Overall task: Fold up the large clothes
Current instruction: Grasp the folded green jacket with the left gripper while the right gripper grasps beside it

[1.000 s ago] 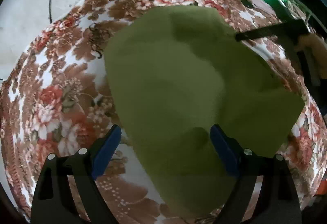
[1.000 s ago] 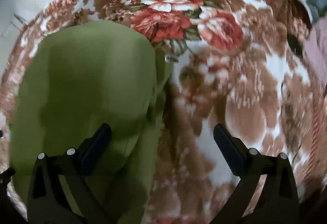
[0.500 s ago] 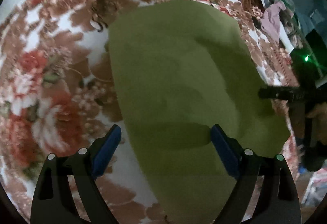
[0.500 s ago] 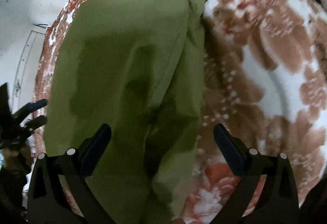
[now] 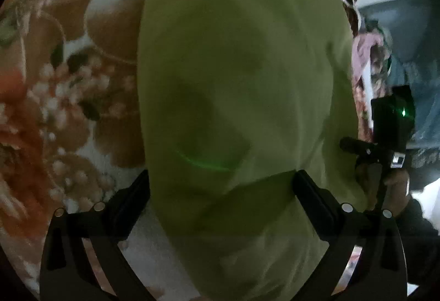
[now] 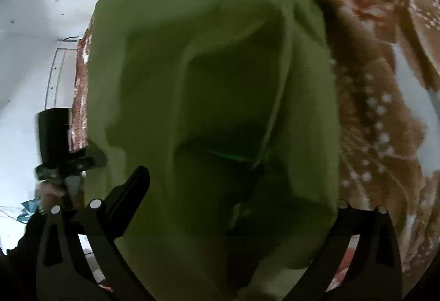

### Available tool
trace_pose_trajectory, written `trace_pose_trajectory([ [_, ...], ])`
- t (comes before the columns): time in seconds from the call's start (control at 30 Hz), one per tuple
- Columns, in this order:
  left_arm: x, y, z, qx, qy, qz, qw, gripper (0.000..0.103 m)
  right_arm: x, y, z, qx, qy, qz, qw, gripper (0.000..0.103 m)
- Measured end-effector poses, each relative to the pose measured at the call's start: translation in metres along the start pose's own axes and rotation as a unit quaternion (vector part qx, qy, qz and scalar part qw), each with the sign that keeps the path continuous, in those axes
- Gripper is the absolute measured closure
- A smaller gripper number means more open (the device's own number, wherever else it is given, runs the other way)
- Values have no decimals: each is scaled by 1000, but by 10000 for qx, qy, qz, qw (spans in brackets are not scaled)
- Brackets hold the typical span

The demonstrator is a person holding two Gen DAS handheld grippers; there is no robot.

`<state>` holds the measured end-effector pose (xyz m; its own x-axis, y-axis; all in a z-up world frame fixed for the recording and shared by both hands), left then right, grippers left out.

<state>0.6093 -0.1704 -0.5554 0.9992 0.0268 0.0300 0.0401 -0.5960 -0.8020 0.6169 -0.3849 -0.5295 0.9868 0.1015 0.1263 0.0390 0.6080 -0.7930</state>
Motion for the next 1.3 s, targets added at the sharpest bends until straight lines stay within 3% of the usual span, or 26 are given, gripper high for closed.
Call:
trace_pose_trajectory([
  [0.2, -5, 12, -23, -164, 127, -7, 9998, 6, 0, 16, 4, 14, -196, 285, 9994, 4],
  [0.27, -5, 17, -35, -10, 374, 31, 9993, 6, 4, 18, 6, 172, -126, 306, 9993, 9],
  [0.37, 2, 24, -34, -226, 270, 59, 9994, 6, 8, 10, 10, 466, 38, 247, 9986, 25],
  [0.43, 3, 26, -30, -467, 169, 89, 9987, 10, 6, 2, 10, 482, -6, 224, 9986, 45],
  [0.5, 2, 21, -32, -561, 196, 74, 9982, 17, 5, -6, 11, 650, 73, 149, 9977, 51],
  [0.57, 1, 14, -36, -697, 161, 27, 9974, 26, 4, -13, 13, 791, 134, 94, 9967, 52],
  [0.67, 0, 8, -36, -821, 108, -8, 9966, 28, 3, -13, 22, 731, 42, 92, 9973, 52],
  [0.83, 0, -1, -34, -1219, -69, -103, 9925, 31, 2, -9, 48, 647, -237, 213, 9974, 43],
  [0.93, -3, -12, -35, -1563, -142, -159, 9875, 35, 5, -9, 56, 863, -481, 409, 9943, 37],
  [1.03, -5, -3, -37, -1404, -21, -58, 9901, 35, 7, 15, 47, 828, -566, 736, 9922, 30],
  [1.17, 3, 27, -23, -1398, -292, 294, 9893, 21, 18, 54, 28, 1092, -166, 855, 9902, 19],
  [1.27, 4, 35, -20, -1412, -325, 321, 9889, 23, 21, 59, 24, 1271, 51, 755, 9890, 20],
  [1.3, 3, 34, -20, -1432, -343, 353, 9885, 27, 20, 58, 22, 1264, 93, 741, 9892, 39],
])
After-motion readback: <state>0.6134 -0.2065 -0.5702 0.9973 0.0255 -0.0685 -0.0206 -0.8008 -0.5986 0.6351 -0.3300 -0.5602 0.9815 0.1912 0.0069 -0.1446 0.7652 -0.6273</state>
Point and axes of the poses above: each gripper's, at about its wrist camera, not at the fingertips, and y roughly the way its jaws point, z to its left, x to its top, the point moved 8 cm from there along y, roughly the way its jaws point, and after that the axes turned 6 degrees about -y, right-handed, at the moved point
